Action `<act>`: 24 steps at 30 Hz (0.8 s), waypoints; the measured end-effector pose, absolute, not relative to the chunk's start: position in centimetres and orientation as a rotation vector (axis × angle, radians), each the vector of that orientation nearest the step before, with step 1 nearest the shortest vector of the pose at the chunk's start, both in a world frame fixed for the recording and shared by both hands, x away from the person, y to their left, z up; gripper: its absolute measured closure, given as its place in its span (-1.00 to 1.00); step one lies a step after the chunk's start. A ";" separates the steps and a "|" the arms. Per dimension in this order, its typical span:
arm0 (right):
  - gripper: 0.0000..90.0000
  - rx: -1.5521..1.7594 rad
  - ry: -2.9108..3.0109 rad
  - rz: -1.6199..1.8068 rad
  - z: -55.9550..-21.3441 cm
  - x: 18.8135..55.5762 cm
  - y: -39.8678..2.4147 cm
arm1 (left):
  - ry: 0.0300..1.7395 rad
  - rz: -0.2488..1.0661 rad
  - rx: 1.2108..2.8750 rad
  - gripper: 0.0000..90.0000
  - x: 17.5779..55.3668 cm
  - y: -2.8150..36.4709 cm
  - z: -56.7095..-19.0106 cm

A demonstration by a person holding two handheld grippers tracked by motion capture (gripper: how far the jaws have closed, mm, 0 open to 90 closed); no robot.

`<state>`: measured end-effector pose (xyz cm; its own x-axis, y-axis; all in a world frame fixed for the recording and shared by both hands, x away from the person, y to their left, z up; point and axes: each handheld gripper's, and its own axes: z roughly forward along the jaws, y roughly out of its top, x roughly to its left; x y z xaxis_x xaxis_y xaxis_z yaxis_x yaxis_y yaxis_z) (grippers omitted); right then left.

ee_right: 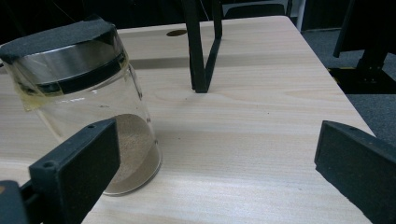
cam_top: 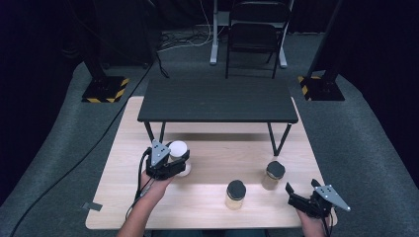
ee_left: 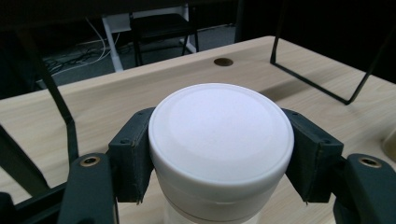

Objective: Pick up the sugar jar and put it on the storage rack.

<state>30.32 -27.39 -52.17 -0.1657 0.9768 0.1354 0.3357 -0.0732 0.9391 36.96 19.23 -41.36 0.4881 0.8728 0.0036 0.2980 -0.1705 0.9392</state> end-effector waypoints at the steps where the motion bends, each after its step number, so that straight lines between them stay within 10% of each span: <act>1: -1.00 1.443 1.549 1.255 -52.2 30.3 -27.4 | 0.998 0.702 1.713 -0.26 36.9 19.2 -41.1; 24: -1.00 1.446 1.549 1.254 -52.2 30.2 -27.4 | 0.905 0.664 1.693 -0.26 36.3 17.7 -36.5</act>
